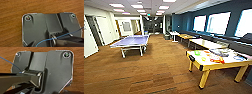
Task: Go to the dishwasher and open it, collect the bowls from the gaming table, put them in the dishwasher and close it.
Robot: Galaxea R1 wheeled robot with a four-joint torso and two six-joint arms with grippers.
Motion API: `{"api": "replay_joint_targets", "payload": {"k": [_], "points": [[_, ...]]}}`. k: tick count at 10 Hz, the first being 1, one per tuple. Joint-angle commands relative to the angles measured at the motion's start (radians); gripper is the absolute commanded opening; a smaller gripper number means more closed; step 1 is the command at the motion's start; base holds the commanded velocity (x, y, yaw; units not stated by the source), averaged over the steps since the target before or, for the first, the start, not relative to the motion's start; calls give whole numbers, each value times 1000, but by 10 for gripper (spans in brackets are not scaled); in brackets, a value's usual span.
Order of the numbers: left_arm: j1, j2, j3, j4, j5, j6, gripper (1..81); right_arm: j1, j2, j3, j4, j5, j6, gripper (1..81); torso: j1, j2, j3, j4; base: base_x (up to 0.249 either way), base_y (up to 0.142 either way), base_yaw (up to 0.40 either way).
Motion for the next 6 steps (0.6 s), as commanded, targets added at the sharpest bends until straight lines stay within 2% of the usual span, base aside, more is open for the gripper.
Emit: {"api": "replay_joint_targets", "payload": {"k": [1,6], "points": [[-53,1,-4,0,49,7,811,47,-1,1,-1,-49,0,811,0,0,0,0,159,0,0],[-53,-1,-4,-2,49,7,811,48,1,4,-2,-52,-2,811,0,0,0,0,159,0,0]]}}
